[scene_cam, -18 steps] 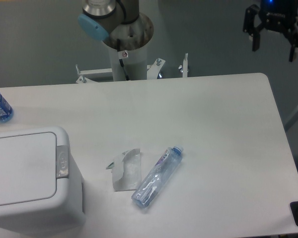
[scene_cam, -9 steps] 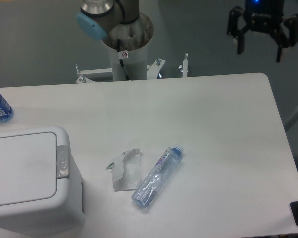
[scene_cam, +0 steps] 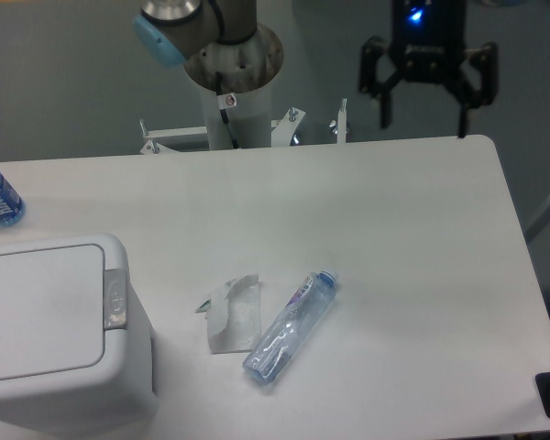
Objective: Open the trash can
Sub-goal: 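Move the open gripper from its raised position toward the trash bin, then lower the gripper onto the grey lid button of the trash bin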
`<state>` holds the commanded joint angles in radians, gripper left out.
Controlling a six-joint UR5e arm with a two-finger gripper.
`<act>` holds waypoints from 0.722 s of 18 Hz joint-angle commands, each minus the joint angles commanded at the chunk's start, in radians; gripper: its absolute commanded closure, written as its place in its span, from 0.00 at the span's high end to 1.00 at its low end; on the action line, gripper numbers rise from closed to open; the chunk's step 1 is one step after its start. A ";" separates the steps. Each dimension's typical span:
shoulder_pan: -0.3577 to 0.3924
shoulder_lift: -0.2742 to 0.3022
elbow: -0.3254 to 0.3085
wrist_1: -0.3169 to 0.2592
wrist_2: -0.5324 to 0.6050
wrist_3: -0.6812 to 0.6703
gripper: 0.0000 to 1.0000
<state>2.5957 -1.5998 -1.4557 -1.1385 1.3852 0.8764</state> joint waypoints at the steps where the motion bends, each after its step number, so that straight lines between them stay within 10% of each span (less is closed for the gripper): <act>1: -0.025 -0.008 0.000 0.017 0.000 -0.049 1.00; 13: -0.290 -0.141 0.011 0.216 -0.005 -0.525 1.00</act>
<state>2.3058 -1.7409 -1.4450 -0.9220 1.3806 0.3514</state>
